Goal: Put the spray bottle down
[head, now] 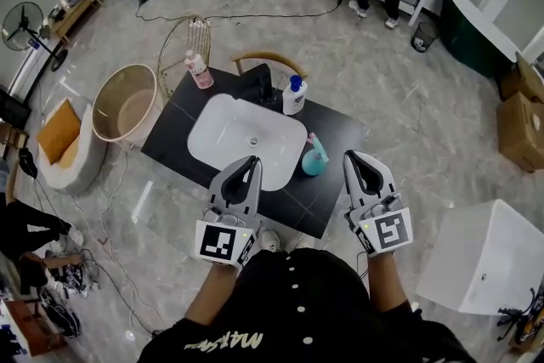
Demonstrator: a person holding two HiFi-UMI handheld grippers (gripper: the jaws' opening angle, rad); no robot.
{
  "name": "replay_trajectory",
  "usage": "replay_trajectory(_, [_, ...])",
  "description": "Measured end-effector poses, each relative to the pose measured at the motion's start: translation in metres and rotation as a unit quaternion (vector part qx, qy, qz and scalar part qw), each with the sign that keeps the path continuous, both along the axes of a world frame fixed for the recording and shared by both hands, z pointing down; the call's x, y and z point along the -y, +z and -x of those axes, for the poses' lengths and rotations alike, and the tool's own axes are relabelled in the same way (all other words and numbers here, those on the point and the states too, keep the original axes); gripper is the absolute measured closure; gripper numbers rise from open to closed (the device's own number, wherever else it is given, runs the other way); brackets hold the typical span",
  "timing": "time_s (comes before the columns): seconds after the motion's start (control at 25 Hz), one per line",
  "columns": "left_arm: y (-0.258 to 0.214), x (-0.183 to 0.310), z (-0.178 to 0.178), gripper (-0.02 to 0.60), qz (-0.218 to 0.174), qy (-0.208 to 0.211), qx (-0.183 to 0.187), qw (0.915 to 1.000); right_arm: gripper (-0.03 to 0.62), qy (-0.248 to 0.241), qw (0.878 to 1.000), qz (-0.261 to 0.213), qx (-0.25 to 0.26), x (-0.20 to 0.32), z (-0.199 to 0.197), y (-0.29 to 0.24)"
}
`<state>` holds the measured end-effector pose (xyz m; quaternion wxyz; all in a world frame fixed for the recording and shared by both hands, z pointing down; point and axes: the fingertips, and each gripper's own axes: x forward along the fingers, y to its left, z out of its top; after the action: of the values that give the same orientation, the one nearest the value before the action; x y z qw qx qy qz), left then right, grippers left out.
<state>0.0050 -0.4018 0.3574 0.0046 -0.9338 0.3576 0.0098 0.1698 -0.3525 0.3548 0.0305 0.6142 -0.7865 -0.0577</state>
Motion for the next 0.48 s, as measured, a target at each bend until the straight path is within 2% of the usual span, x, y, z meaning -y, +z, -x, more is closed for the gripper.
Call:
replay_trajectory(0.32, [0.0006, 0.0023, 0.0008, 0.558, -0.003, 0.004, 0.004, 1.0000, 0.599, 0.015, 1.000, -0.002, -0.009, -0.0082, -0.0084, 0.0023])
replay_trajectory(0.48, [0.0030, 0.0015, -0.0045, 0.558, -0.002, 0.010, 0.003, 0.9999, 0.599, 0.006, 1.000, 0.000, -0.016, -0.0073, -0.0050, 0.0043])
